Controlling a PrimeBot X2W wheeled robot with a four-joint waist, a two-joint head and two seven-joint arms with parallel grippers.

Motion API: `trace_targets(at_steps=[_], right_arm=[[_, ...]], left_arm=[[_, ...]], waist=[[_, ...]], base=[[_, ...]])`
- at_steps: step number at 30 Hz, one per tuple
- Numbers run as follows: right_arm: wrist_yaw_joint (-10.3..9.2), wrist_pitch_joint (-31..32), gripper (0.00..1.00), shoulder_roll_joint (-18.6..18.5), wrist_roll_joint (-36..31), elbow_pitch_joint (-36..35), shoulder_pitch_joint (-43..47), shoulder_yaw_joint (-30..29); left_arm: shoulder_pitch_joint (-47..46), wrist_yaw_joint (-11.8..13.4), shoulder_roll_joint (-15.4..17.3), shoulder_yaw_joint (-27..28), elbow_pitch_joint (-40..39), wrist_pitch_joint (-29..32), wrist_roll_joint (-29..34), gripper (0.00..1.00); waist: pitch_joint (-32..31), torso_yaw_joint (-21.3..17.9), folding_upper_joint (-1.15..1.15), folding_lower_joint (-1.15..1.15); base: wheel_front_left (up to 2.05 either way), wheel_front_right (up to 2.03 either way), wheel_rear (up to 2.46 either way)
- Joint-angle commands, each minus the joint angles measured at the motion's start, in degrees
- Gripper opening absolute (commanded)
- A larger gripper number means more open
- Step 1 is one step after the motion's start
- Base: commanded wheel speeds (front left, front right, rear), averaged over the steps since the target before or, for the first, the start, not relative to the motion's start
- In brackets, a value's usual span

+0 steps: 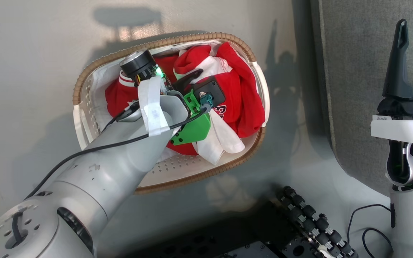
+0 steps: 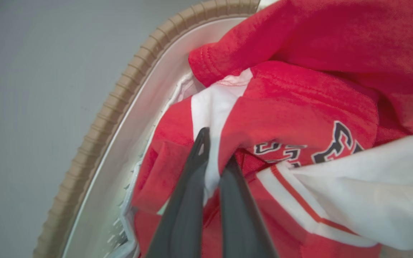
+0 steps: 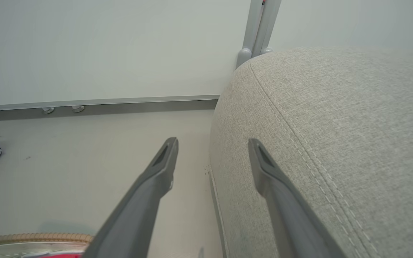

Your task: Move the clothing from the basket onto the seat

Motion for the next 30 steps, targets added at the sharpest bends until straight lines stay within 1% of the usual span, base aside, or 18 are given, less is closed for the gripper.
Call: trace_targets(at_steps=[1,8,11,14,20,25,30], right_arm=[[-0.06,-0.12,1.0,-0.12,0.24,0.29,-0.32,-0.12],[-0.06,-0.12,1.0,-0.14,-1.07,0.79,0.01,-0.83],[-0.06,-0.12,1.0,-0.14,-2.0,1.19,0.62,-1.42],[-0.06,-0.12,1.0,-0.14,-3.28,1.59,1.45,-1.69],[-0.06,-0.12,1.0,-0.16,-6.2,2.93,4.11,-1.61],[-0.06,-0.12,1.0,-0.18,-8.29,4.34,7.05,-1.16],[-0.06,-0.12,1.0,-0.18,-9.76,5.64,10.52,-0.46]], left_arm=[[0.9,0.1,0.35,0.1,-0.46,-0.55,-0.68,0.0],[2.77,0.41,0.33,-0.72,-3.8,-3.56,-3.3,0.0],[3.98,-0.03,0.28,-1.37,-6.1,-4.94,-4.29,0.0],[5.5,0.32,0.27,-1.92,-8.44,-6.46,-5.04,0.0],[8.77,0.3,0.26,-2.38,-11.85,-9.08,-6.92,0.0],[11.11,1.2,0.31,-1.51,-13.46,-10.36,-8.4,0.0],[12.12,1.66,3.08,0.11,-16.77,-10.96,-9.51,0.0]], waist=[[-0.5,0.33,0.67,0.0],[-3.29,2.31,0.67,0.0],[-5.52,3.81,0.67,0.0],[-8.39,5.38,0.67,0.0],[-16.63,8.59,0.67,0.0],[-24.11,10.91,0.67,0.0],[-31.6,12.85,0.67,0.0]], base=[[0.0,0.0,0.0],[0.0,0.0,0.0],[0.0,0.0,0.0],[0.0,0.0,0.0],[0.0,0.0,0.0],[0.0,0.0,0.0],[0.0,0.0,0.0]])
